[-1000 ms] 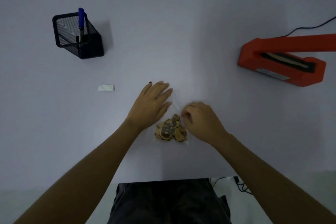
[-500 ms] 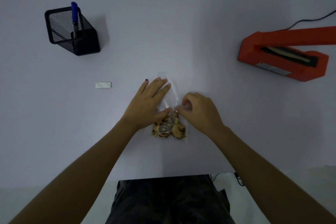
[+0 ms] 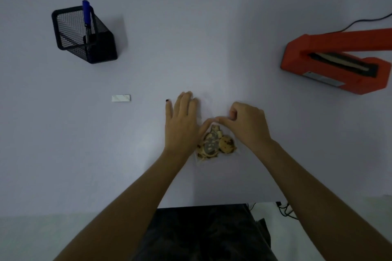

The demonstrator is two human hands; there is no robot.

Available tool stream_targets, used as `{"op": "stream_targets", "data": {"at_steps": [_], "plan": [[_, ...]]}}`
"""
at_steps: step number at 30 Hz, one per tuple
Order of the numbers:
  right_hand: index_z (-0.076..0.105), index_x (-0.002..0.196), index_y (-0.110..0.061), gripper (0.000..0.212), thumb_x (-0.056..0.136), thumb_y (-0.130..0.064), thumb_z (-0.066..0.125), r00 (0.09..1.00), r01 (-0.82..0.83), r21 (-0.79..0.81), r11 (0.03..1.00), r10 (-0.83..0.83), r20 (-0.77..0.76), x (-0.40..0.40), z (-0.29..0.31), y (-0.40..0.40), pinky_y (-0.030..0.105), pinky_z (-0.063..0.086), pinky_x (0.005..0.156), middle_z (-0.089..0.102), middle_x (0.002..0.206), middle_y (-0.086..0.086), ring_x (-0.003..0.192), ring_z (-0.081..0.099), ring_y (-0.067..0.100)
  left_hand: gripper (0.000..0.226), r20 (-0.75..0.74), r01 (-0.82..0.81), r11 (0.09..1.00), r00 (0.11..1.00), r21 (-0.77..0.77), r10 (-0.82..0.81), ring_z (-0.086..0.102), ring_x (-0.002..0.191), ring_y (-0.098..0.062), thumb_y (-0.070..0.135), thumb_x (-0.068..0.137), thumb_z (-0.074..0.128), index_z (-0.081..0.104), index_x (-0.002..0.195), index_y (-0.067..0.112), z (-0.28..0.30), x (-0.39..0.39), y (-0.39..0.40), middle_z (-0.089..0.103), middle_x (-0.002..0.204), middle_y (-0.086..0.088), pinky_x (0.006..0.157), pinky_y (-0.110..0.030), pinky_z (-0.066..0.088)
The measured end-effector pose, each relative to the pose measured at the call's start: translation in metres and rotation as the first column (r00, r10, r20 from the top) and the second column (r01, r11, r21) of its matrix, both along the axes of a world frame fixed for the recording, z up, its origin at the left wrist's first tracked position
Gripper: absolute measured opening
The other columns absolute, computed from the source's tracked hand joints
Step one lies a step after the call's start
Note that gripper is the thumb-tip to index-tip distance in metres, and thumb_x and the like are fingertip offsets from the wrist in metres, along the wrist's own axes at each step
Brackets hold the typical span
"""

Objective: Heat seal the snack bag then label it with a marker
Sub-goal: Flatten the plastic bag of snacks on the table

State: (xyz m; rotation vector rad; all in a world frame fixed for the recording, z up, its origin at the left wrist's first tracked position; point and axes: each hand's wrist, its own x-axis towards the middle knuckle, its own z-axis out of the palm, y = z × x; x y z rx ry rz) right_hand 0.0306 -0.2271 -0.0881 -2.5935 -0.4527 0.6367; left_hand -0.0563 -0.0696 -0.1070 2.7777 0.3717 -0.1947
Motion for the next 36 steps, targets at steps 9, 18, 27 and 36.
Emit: {"op": "stream_targets", "data": {"at_steps": [9,18,27,36], "plan": [[0.058,0.071,-0.014,0.032,0.074,-0.037,0.081,0.977,0.036,0.049,0.998,-0.025,-0.211,0.013,0.003,-0.010,0.031,0.046,0.054,0.058,0.063,-0.002,0.057,0.054,0.014,0.074,-0.002,0.083,0.995,0.997,-0.055,-0.083,0.026,0.142,-0.020,0.058,0.085,0.053,0.035,0.141,0.014,-0.001,0.010,0.010,0.031,0.152,-0.006,0.115,-0.054,0.010],[0.060,0.074,-0.015,0.024,0.075,-0.026,0.082,0.952,0.020,0.102,0.995,0.013,-0.307,0.023,0.006,-0.015,0.021,0.040,0.052,0.058,0.061,-0.003,0.053,0.050,0.009,0.077,-0.062,0.318,0.935,0.942,-0.155,-0.331,0.005,0.147,-0.013,0.055,0.089,0.042,0.016,0.151,0.017,-0.002,-0.002,0.048,0.005,0.160,-0.001,0.120,-0.044,0.007],[0.054,0.128,-0.014,0.044,0.084,-0.011,0.059,0.945,-0.302,0.089,0.949,0.287,0.156,0.007,0.004,0.014,0.037,0.037,0.106,0.053,0.136,0.006,0.128,0.044,0.024,0.083,-0.114,0.326,0.935,0.933,-0.141,-0.342,-0.001,0.147,-0.009,0.063,0.089,0.039,0.006,0.152,0.019,-0.007,-0.002,0.052,0.001,0.160,0.002,0.120,-0.040,0.004],[0.013,0.154,-0.021,0.065,0.100,-0.055,0.023,0.763,-0.564,-0.343,0.751,0.633,0.132,0.018,-0.023,0.007,0.065,0.004,0.114,0.012,0.162,-0.002,0.149,0.007,0.031,0.085,-0.097,0.366,0.918,0.919,-0.151,-0.382,0.002,0.146,-0.008,0.067,0.086,0.032,0.009,0.152,0.017,-0.008,-0.002,0.061,0.005,0.159,0.003,0.120,-0.035,0.002]]}}
